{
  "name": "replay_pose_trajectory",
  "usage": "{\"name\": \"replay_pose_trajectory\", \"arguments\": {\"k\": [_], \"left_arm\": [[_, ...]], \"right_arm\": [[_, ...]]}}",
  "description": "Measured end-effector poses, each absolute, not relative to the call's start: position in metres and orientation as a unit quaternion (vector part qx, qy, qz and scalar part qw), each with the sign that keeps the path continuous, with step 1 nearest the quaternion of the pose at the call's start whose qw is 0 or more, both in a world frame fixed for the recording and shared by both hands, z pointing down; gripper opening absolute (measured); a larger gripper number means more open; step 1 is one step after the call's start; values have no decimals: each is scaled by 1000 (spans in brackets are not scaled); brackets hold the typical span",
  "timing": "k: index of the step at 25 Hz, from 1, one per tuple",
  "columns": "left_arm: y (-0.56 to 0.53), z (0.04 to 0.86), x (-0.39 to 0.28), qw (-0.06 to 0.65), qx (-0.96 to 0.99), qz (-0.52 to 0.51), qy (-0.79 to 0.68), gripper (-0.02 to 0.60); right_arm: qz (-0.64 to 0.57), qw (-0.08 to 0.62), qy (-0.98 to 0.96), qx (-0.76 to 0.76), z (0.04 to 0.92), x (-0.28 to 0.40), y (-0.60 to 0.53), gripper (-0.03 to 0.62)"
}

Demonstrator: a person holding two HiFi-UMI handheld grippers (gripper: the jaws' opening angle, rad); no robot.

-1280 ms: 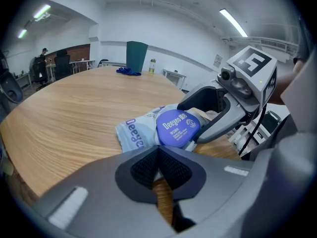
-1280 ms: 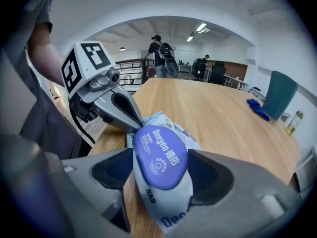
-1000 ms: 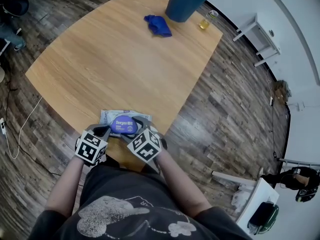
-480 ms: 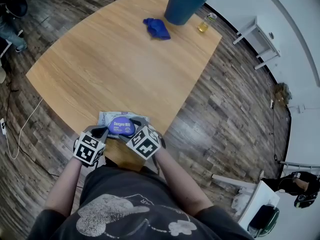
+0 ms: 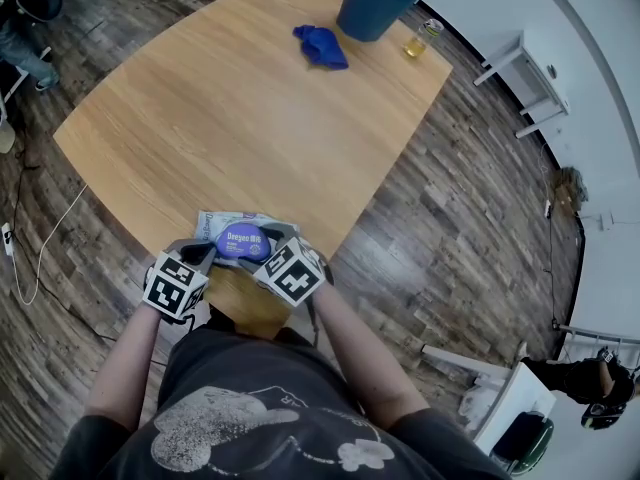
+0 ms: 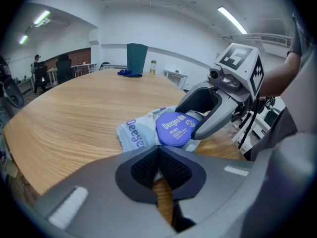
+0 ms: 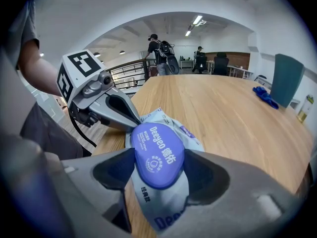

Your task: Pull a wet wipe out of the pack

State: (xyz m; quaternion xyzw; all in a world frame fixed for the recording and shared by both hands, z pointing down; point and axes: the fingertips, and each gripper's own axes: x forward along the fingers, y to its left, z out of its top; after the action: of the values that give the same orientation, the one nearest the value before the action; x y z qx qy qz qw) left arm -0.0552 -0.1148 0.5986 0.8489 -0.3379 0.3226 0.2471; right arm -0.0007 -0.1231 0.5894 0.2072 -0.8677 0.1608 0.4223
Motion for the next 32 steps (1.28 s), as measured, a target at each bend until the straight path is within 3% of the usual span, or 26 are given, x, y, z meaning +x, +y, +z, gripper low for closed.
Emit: {"name": "replay_pose_trajectory", "arguments": {"k": [32], "left_arm": [[-117, 599, -55, 278, 844, 319, -331, 17]], "right_arm": [[220, 423, -856, 201, 590, 4, -130, 283]]}}
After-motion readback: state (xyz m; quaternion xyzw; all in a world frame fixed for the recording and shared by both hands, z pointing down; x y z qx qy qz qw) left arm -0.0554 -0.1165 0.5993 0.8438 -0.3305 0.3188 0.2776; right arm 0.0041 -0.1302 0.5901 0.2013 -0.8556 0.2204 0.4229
